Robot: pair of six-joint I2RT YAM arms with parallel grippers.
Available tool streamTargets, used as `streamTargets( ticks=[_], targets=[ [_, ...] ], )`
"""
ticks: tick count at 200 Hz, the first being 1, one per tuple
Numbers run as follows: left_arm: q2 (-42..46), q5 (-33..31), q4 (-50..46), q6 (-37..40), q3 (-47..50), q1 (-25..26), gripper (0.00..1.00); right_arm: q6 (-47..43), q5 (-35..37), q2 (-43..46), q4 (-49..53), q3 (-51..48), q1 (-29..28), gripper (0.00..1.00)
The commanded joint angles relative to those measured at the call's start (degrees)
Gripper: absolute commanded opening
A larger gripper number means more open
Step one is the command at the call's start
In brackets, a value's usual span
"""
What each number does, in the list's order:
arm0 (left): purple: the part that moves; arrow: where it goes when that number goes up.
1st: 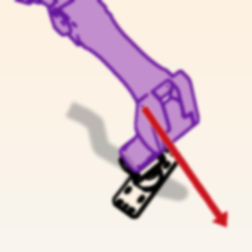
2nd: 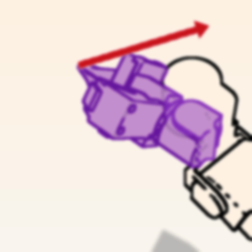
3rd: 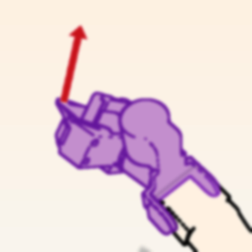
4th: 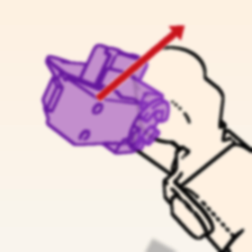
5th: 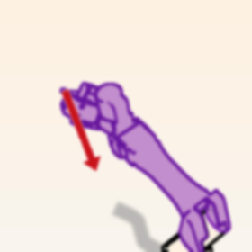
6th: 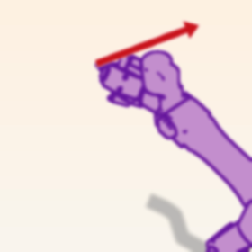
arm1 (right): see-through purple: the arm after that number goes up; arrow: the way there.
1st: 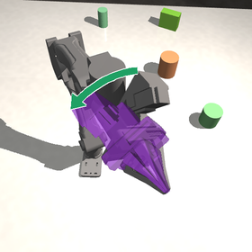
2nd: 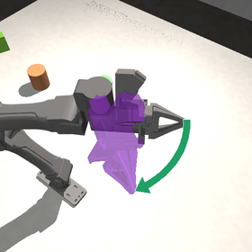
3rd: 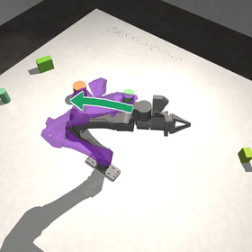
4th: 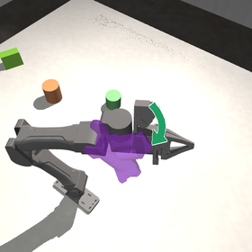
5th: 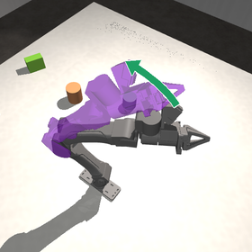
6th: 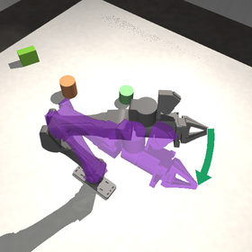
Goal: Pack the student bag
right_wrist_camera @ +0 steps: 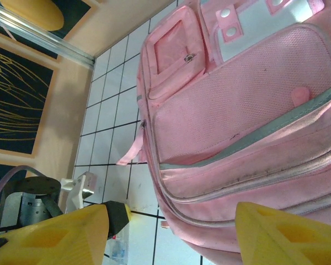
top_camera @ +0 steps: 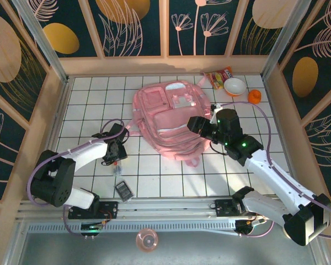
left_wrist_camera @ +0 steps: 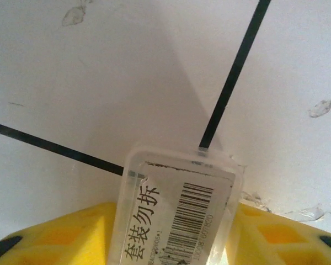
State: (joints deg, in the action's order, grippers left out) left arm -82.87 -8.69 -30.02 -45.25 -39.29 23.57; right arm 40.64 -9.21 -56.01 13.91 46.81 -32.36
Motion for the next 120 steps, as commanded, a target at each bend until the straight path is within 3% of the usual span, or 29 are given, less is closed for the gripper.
streamTargets(
  ticks=[1,35,59,96,120],
  targets=[
    [1.5,0.0,1.4,-0.5,0.4,-0.5,0.43,0.4,0.9,1.1,-0.9,-0.8,-0.5,0.62],
    [6.6,1.4,1.1,-2.1,-1.4,-0.4,0.36,0.8,0.2,-0.1,-2.9,-0.9,-1.4,0.62],
    [12.2,6.4,4.4,-6.7,-2.6,-0.5,0.36,0.7,0.2,-1.4,-6.9,-1.5,-5.1,0.62],
    [20.0,19.8,24.4,-24.9,4.5,-0.5,0.35,-0.8,0.7,-7.0,-11.7,-1.2,-14.5,0.64],
    [22.9,23.8,38.0,-37.5,11.2,-0.5,0.34,-1.5,0.8,-11.8,-11.4,0.6,-19.3,0.67]
  ],
)
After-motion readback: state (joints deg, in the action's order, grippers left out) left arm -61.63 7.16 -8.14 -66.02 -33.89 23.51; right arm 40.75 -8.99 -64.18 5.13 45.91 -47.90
